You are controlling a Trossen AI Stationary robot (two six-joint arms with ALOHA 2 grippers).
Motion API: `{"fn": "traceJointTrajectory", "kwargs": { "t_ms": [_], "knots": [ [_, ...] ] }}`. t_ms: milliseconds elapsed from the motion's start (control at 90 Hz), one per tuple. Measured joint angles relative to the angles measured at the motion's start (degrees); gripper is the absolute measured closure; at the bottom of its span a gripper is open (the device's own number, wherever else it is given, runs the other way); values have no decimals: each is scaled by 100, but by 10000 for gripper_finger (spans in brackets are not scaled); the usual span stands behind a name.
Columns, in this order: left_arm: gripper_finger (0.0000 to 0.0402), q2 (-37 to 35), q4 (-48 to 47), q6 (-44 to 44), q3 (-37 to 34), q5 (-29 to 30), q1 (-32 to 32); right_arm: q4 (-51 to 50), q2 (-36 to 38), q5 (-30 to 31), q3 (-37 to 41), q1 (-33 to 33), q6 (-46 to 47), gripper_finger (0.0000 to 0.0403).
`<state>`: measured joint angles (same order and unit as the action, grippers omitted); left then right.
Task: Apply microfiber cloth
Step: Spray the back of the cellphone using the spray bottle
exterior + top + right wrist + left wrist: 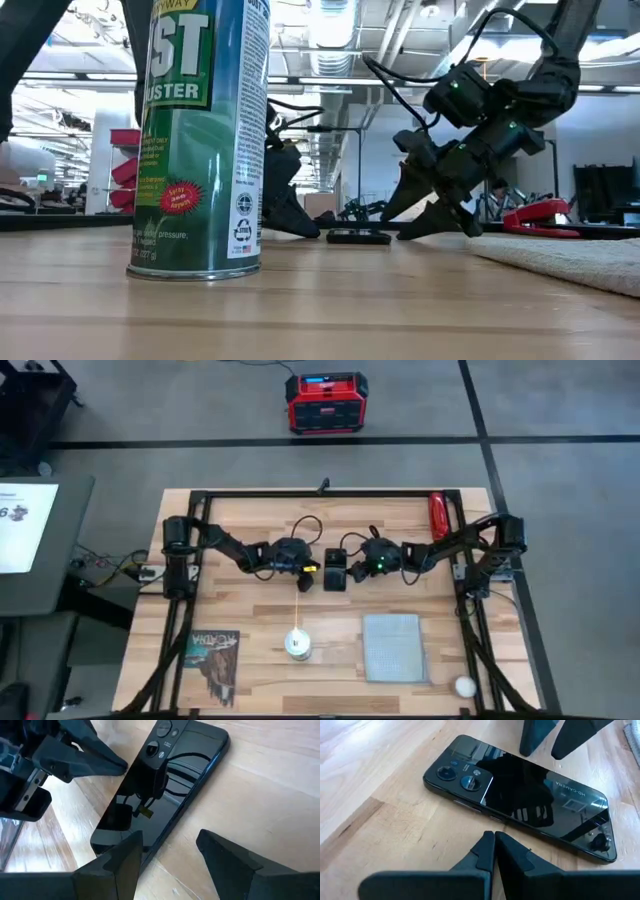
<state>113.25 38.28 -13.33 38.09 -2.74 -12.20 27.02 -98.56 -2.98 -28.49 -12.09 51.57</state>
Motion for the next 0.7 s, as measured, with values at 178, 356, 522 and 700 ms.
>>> {"fn": "traceJointTrajectory", "kwargs": {
  "t_ms": [178, 356, 522, 700],
  "knots": [
    [402, 7, 77, -240, 31, 131, 68, -57, -2, -89, -77, -5, 110, 207],
    [402, 197, 33, -374, 347, 161, 211, -167, -11, -118, -179, -3, 118, 207],
    [401, 855, 129, -419, 975, 196, 341, -210, -7, -102, -182, -3, 112, 207],
    [402, 1249, 170, -360, 1478, 242, 501, -334, -7, -33, -192, -20, 57, 207]
  ]
}}
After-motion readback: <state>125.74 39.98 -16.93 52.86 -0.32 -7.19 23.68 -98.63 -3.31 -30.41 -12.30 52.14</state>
